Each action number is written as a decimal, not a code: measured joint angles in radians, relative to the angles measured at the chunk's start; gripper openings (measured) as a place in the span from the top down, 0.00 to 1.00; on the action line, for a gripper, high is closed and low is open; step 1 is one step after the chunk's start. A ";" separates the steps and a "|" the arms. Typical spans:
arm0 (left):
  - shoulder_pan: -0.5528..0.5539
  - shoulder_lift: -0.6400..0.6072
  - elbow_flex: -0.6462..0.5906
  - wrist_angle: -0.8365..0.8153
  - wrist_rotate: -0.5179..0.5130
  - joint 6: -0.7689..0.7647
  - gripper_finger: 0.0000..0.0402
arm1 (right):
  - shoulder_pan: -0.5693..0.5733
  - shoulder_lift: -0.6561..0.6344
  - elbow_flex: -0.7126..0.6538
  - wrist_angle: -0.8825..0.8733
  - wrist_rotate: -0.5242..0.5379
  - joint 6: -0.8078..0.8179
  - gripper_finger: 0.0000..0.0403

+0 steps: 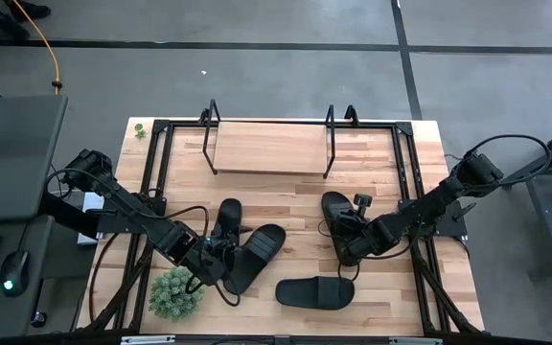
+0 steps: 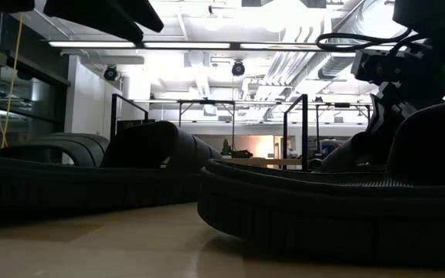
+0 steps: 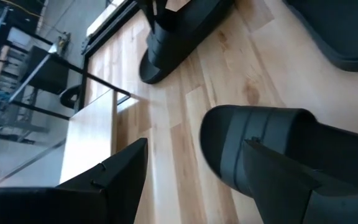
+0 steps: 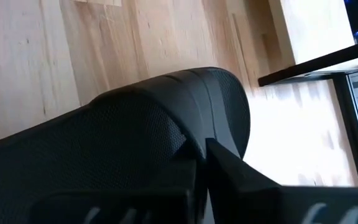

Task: Pick and place slides into the shelf
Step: Put the top right black slipper on the shelf

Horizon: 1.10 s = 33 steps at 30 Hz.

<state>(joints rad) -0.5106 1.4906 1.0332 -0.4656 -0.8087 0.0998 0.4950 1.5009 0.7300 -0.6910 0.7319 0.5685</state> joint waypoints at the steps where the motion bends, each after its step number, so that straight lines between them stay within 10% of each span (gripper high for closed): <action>1: 0.000 0.000 0.000 0.000 -0.010 0.000 0.39 | 0.000 0.000 0.000 0.000 0.000 -0.007 0.99; 16: 0.012 0.000 0.000 0.005 -0.086 0.001 0.39 | -0.001 0.000 0.120 -0.090 -0.003 -0.050 1.00; 33: 0.288 -0.003 0.034 0.045 0.142 0.065 0.39 | -0.070 0.000 0.350 -0.265 0.042 -0.164 1.00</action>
<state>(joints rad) -0.2226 1.4879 1.0668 -0.4206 -0.6665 0.1645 0.4251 1.5005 1.0796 -0.9563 0.7743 0.4043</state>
